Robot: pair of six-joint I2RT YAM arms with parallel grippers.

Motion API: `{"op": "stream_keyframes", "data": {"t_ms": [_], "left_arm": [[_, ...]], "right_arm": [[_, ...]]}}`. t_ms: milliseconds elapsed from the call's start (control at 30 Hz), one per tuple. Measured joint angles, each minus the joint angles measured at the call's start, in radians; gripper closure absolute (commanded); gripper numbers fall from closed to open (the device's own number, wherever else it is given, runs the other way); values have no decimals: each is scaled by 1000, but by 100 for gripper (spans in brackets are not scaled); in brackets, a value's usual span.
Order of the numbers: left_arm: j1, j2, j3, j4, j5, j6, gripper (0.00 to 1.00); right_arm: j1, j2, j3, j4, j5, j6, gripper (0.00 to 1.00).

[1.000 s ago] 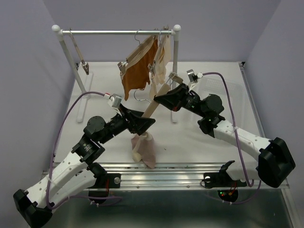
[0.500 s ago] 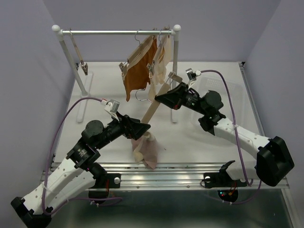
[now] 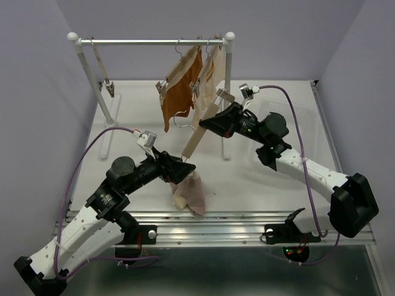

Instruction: Remove the underwear clipped to the hanger

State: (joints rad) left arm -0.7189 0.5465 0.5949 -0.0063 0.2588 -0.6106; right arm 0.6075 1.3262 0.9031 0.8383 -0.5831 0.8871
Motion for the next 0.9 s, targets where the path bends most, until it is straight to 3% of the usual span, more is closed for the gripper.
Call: {"op": "stream_keyframes", "data": {"t_ms": [433,533,567,733,800,867,900], "left_arm": [[1,0,-11,-5,20,-1,13],[1,0,-11,-5,21,-1,21],[1,0,-11,-6,19,-1,28],[2,1,-11,-19,10,0,48],[3,0,-11,-28,5,0,67],[3,0,-11,-36,2,1,100],[3,0,-11,-35,12,1,100]], "right_arm": [[-19,36,7,-29,8,4,99],[-24,36,7,-31,8,11,99],[-26,37,7,-32,8,18,99],[-34,45,7,-35,6,49,99],[-37,49,7,-38,5,63,99],[-39,53,8,-40,3,75,99],[-39,55,8,-41,2,79,99]]}}
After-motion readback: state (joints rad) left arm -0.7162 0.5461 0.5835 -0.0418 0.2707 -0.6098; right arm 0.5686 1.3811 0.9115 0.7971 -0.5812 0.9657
